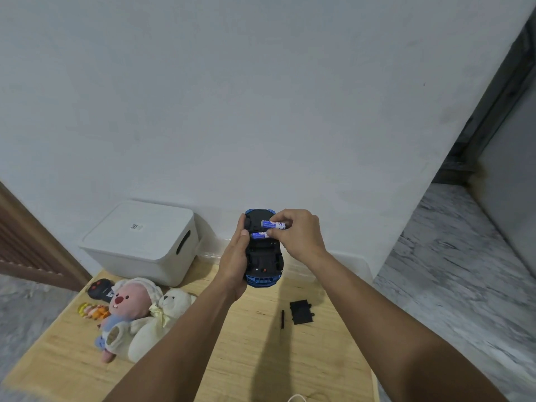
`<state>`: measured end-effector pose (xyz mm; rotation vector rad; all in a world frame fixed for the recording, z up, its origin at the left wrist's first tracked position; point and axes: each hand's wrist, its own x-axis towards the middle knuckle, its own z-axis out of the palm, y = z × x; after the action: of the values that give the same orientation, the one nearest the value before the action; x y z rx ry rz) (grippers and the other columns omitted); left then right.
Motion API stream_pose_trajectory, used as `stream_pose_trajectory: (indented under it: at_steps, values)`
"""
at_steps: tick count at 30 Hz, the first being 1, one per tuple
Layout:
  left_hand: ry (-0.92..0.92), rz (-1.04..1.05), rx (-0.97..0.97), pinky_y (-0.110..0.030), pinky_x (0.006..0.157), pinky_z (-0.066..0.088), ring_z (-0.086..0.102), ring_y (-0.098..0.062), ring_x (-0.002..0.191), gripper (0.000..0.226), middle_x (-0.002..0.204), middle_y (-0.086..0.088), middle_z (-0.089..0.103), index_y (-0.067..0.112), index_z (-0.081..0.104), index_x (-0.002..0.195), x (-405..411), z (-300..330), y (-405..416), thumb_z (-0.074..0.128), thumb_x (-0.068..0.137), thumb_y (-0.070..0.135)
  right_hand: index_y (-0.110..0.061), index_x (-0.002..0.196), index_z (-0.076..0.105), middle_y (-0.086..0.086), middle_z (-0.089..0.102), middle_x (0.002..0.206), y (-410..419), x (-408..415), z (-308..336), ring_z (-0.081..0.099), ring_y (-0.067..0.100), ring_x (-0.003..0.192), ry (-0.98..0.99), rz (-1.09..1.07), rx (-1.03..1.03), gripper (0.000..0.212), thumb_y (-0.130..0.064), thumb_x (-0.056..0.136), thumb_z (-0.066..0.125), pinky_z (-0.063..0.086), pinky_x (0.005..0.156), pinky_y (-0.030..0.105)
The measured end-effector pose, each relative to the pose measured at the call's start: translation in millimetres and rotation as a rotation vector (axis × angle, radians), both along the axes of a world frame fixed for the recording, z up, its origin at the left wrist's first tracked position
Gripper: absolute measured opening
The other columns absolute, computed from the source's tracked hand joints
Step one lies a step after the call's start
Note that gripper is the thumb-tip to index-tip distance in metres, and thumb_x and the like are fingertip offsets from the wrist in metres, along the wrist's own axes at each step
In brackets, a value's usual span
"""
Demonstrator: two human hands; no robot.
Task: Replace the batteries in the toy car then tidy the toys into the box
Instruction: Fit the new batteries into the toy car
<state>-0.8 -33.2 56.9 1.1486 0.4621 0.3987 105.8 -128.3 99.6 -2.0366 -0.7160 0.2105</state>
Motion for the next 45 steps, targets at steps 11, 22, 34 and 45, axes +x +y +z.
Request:
stream_pose_trajectory:
  at_steps: [11,22,34,45]
  values:
    - [0.043,0.015,-0.023,-0.052,0.096,0.051,0.065,-0.028,0.111,0.039,0.127,-0.003,0.065,0.047,0.044,0.139,1.3,-1.9,-1.2,0.029,0.106,0.033,-0.023,0.087,0.078,-0.005,0.072,0.078,5.0,-0.5,-1.8,0.065,0.014,0.077,0.009,0.048,-0.045,0.016,-0.017,0.072,0.081,0.052,0.070,0.026]
    - [0.048,-0.031,-0.066,-0.052,0.092,0.052,0.065,-0.033,0.105,0.039,0.123,-0.012,0.066,0.041,0.053,0.132,-0.9,5.1,0.0,0.024,0.107,0.033,-0.011,0.096,0.072,0.005,0.070,0.084,-13.7,19.8,-5.5,0.051,0.010,0.060,0.901,0.088,0.377,0.011,-0.016,0.086,0.071,0.036,0.049,0.021]
    - [0.044,-0.062,-0.165,-0.045,0.085,0.051,0.064,-0.032,0.087,0.044,0.106,-0.015,0.068,0.033,0.078,0.093,-4.5,14.3,0.3,0.034,0.102,0.035,-0.011,0.105,0.069,0.006,0.060,0.092,-14.7,31.4,-1.8,0.044,0.009,0.056,0.899,0.125,0.375,0.016,-0.008,0.093,0.058,0.033,0.047,0.020]
    - [0.030,-0.069,-0.128,-0.050,0.092,0.048,0.063,-0.033,0.093,0.040,0.116,-0.017,0.067,0.039,0.073,0.106,-5.1,19.3,-3.0,0.035,0.101,0.028,-0.012,0.079,0.066,0.005,0.071,0.072,-7.3,14.4,6.9,0.065,0.006,0.060,0.395,0.121,0.262,0.018,-0.007,0.073,0.081,0.049,0.058,0.017]
